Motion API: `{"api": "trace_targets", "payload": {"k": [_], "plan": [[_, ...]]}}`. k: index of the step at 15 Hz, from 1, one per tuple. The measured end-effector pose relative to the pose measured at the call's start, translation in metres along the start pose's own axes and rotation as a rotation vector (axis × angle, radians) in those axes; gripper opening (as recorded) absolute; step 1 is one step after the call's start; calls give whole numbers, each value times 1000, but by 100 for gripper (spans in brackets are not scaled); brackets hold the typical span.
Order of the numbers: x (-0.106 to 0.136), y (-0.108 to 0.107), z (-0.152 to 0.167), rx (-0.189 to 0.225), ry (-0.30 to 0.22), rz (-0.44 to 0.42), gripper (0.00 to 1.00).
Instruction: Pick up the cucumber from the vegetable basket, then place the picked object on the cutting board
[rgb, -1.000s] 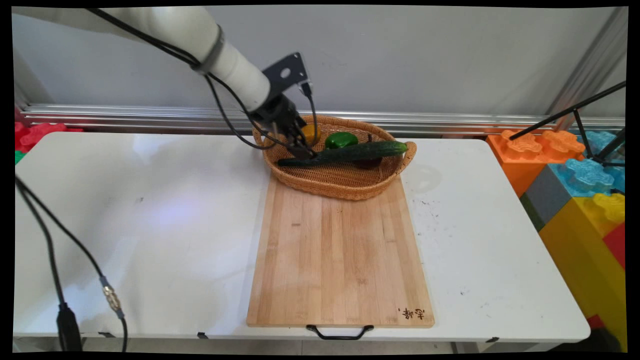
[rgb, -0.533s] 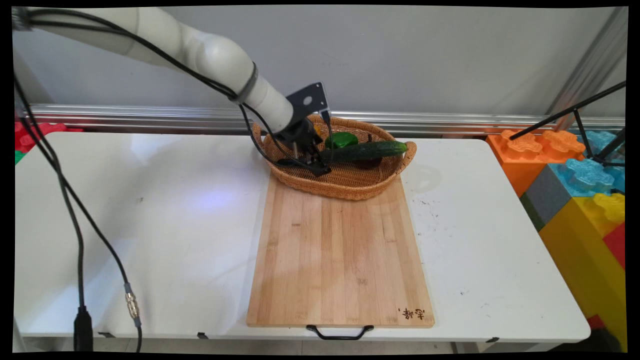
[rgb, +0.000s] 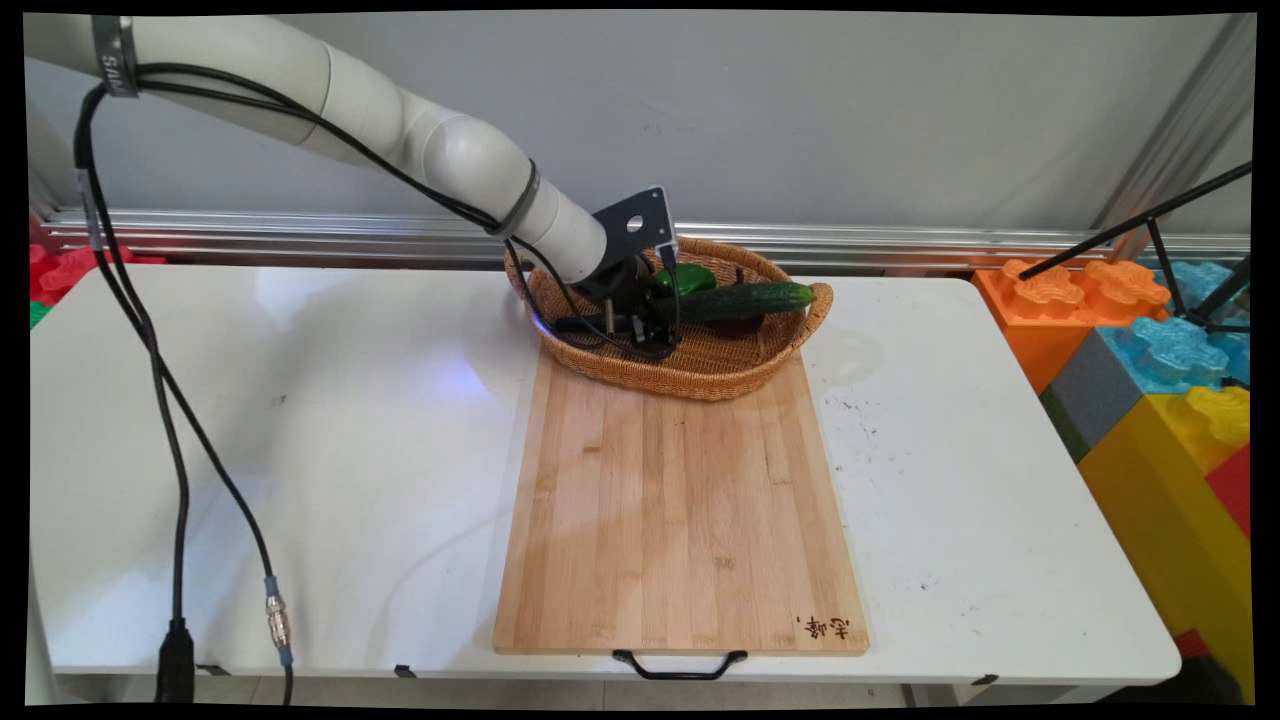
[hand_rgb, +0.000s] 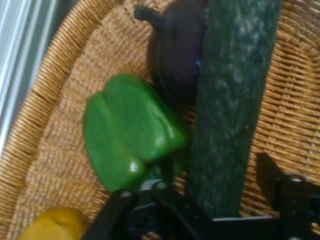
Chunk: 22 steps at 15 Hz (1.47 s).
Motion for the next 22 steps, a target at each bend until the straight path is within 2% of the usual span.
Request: {"api": "trace_targets", "payload": {"k": [3,8,13,16,19,22], "plan": [[-1,-2,-3,25,3,18,0],[2,-2,-21,44,-1,20,0],[32,3,-68,67,20,35,0],[53,10,-93,65,45,58,0],[72,29,-121,19,64,56,0],[81,61,-143,-78,32,-8,0]]}}
